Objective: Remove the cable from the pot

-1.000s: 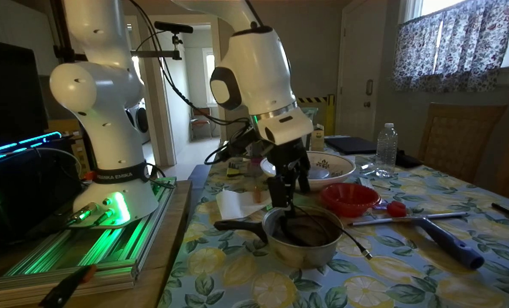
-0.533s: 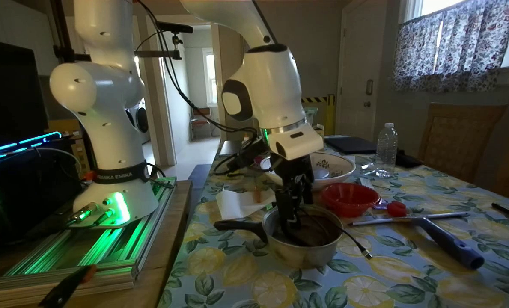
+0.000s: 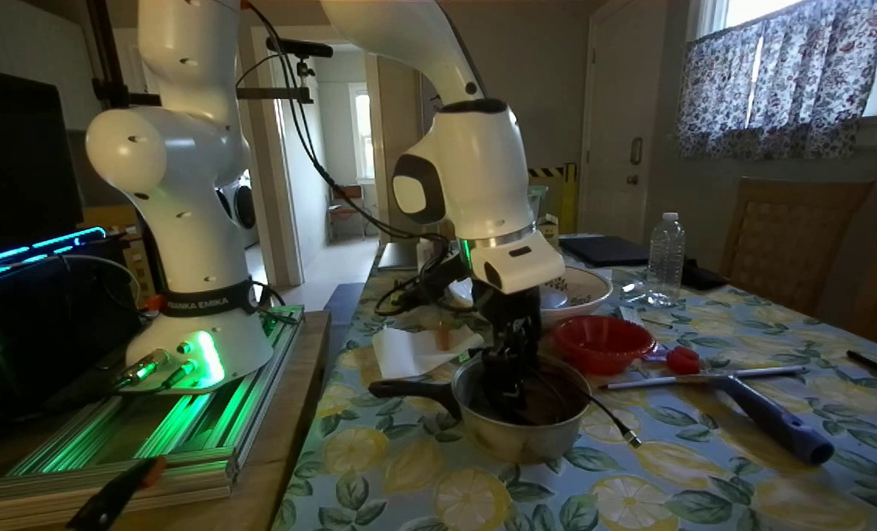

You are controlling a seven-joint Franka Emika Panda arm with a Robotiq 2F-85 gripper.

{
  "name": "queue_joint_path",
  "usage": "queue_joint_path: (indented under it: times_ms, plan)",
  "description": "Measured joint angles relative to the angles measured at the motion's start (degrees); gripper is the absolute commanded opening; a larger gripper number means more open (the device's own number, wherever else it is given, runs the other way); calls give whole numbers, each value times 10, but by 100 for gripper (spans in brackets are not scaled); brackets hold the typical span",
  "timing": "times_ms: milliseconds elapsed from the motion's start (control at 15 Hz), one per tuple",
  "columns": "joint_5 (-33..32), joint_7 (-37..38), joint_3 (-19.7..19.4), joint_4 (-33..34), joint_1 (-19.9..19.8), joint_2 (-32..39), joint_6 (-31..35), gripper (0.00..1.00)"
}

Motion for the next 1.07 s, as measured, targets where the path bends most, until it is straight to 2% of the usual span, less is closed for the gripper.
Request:
queue_joint_path:
  times_ms: [67,133,200,267,333,467,1067]
  plan:
    - [0,0,0,2,-1,2,1,45]
    - [0,0,1,3,-2,5,3,41]
    - [0,0,2,4,-2,6,4,22]
    - [0,0,3,4,-3,6,6,16]
    - [0,0,3,5,-3,6,8,15]
    - [0,0,4,7,-3,6,13,1]
    - [-16,1,-4,9,16,5,58,1]
